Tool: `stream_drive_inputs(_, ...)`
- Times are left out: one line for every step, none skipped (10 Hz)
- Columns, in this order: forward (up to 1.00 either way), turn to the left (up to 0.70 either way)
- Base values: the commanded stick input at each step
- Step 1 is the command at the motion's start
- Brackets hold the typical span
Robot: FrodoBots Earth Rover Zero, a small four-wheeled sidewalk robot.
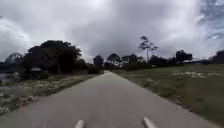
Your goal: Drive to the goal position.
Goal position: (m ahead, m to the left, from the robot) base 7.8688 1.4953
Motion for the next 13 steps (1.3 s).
stream_drive_inputs(0.85, 0.05)
stream_drive_inputs(0.85, 0.00)
stream_drive_inputs(0.85, 0.00)
stream_drive_inputs(0.85, 0.00)
stream_drive_inputs(0.85, 0.00)
stream_drive_inputs(0.85, 0.00)
stream_drive_inputs(0.85, 0.00)
stream_drive_inputs(0.85, 0.00)
stream_drive_inputs(0.85, 0.00)
stream_drive_inputs(0.85, 0.00)
stream_drive_inputs(0.85, 0.00)
stream_drive_inputs(0.85, 0.00)
stream_drive_inputs(0.85, 0.00)
